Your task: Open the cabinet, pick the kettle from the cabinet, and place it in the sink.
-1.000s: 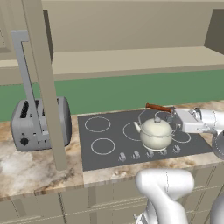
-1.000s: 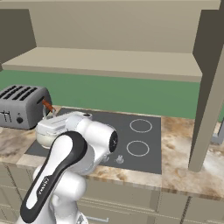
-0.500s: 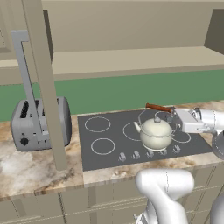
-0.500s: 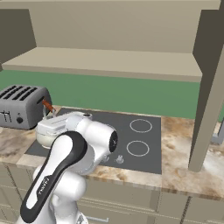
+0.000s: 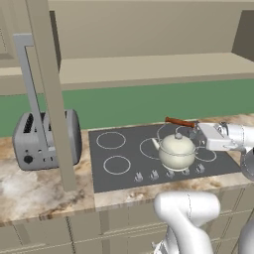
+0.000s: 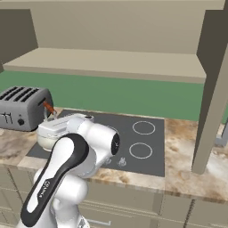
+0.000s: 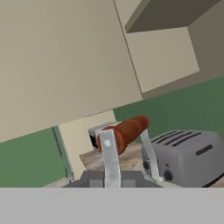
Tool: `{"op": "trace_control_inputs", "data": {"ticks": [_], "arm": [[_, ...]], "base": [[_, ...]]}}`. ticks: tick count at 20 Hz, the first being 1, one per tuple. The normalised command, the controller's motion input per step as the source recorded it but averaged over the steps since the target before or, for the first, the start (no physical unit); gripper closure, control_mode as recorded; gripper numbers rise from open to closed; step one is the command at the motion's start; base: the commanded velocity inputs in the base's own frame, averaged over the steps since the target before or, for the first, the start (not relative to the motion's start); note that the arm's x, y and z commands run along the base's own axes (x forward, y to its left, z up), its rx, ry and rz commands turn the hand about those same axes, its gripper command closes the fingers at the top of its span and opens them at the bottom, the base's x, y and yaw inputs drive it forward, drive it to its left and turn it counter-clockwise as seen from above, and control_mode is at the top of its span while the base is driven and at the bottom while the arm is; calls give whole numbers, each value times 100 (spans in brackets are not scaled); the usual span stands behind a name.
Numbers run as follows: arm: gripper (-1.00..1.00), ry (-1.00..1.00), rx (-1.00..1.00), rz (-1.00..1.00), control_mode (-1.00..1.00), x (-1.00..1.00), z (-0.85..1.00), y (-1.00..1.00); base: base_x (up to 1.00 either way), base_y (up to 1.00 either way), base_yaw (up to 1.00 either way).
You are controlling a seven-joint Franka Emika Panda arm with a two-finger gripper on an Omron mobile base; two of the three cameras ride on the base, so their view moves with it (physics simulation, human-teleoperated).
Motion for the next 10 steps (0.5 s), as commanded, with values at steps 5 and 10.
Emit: {"op": "trace_control_inputs", "data": {"ticks": [5, 10], "arm": [[100, 0, 0, 0, 100, 0, 0, 0], [100, 0, 0, 0, 100, 0, 0, 0]], "base": [[-55, 0, 0], [-60, 0, 0]]}}
